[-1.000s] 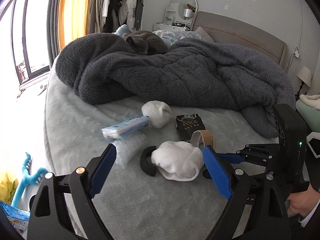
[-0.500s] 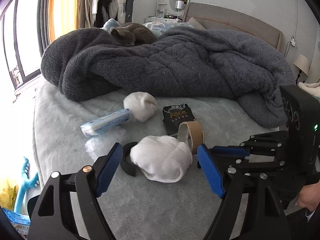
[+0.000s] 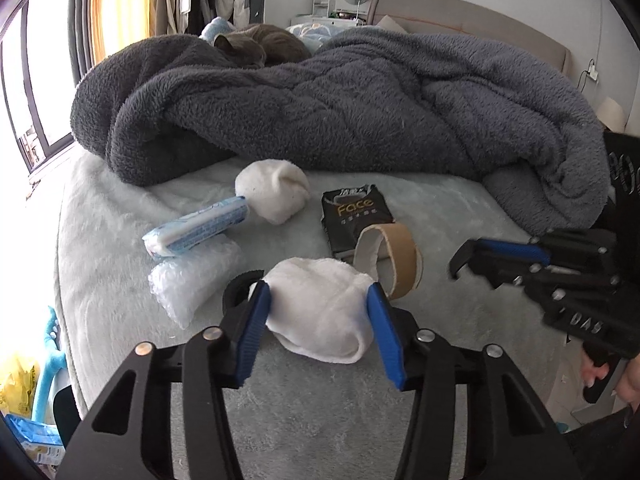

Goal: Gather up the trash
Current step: 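Grasp the white tissue ball with the left tool while the right tool grasps the black rubber ring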

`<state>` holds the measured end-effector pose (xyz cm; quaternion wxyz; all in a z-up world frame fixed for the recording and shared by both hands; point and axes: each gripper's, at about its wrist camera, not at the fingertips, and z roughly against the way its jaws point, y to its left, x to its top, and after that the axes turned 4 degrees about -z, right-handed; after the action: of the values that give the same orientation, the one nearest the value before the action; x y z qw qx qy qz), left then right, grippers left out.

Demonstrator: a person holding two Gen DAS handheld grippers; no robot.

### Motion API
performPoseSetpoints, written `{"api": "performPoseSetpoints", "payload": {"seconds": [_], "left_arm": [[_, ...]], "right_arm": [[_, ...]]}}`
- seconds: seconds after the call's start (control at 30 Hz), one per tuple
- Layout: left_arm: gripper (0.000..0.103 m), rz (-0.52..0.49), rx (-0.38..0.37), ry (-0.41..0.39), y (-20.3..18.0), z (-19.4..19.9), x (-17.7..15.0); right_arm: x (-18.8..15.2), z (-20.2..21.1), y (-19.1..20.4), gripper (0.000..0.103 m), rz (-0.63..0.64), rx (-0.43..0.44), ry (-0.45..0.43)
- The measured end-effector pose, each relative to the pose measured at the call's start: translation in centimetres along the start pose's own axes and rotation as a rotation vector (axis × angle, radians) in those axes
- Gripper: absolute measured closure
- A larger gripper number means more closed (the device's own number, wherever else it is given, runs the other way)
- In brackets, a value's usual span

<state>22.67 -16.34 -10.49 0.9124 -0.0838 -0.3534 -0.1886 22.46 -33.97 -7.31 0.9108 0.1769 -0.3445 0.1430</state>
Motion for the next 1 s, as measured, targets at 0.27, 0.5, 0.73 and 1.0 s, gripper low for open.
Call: {"api": "performPoseSetpoints", "payload": {"seconds": [0.27,0.5,0.73,1.0], "left_arm": [[0.071,-0.002,-0.008,0.031,0.0,-0.5,-0.2],[0.084,0.067,-0.058,-0.014,1.1,0.9,0.1],[0.084,0.090,-0.079,-0.077,2.1,3.5,0.5],[0.084,0.121,-0.090,-0.155,4.4,6.6,0.5]], "right_arm": [[0.9,0.7,-0.6,0.091,-0.026,-0.020,-0.029],[1.7,0.9,0.3,0.091,-0.028,-0.018,-0.051],[2.7,0.8,1.5,0.091,-0.026,-0.005,-0.066],[4.8,1.2,3.3,0.091,-0.042,0.016,-0.122]]}}
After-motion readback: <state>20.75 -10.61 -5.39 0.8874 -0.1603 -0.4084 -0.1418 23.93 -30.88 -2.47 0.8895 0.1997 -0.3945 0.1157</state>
